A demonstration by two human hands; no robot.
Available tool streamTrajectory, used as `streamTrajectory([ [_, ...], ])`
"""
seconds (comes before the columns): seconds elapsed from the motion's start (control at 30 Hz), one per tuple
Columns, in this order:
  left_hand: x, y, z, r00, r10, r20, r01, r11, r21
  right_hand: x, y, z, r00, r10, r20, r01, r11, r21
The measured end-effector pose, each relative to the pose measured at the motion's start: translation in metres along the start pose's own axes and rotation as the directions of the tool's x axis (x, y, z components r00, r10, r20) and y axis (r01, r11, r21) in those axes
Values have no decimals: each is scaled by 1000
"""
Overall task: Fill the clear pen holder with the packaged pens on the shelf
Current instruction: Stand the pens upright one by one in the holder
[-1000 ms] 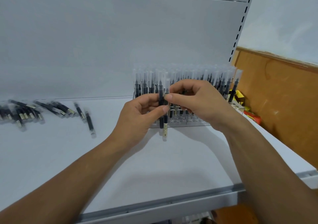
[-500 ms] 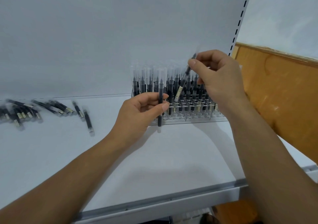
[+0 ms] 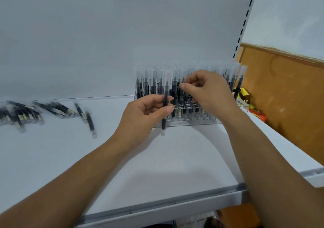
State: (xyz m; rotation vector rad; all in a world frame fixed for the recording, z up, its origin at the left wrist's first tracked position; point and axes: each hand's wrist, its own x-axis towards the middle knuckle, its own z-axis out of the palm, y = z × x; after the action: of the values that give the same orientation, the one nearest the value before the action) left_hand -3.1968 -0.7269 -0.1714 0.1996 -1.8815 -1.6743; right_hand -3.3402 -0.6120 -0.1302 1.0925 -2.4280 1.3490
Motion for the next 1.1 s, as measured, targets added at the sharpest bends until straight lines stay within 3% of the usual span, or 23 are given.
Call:
streamTrajectory([
  [0.2,-1,1,1,1000,0,14,0,1000,-12,-6,-3,-11,999,11,42,-9,999,-48],
  [0.37,0,1,2,1000,19,12,-19,1000,-3,-17,-19,-25,955,-87,285,20,973,231],
  [0.43,0,2,3,999,33,13,-33,999,6,-19,-20,-22,928,-121,351,24,963,269],
  [0.67,-2,2,5,991,130,19,-132,985,113,-17,-22,-20,950,-138,280,32,935,353],
  [0.73,-5,0,4,971,234,52,-238,919,316,-15,-24,-30,975,-121,187,27,897,441],
  [0.87,-7,-6,1,913,343,221,-397,622,675,-6,-19,-49,997,-10,-71,48,835,549],
  [0.97,-8,-11,1,919,268,289,-388,488,782,-2,-11,-52,974,53,-219,71,850,522],
  [1.1,-9,-15,0,928,220,301,-368,417,831,0,-6,-45,963,54,-263,57,916,396],
])
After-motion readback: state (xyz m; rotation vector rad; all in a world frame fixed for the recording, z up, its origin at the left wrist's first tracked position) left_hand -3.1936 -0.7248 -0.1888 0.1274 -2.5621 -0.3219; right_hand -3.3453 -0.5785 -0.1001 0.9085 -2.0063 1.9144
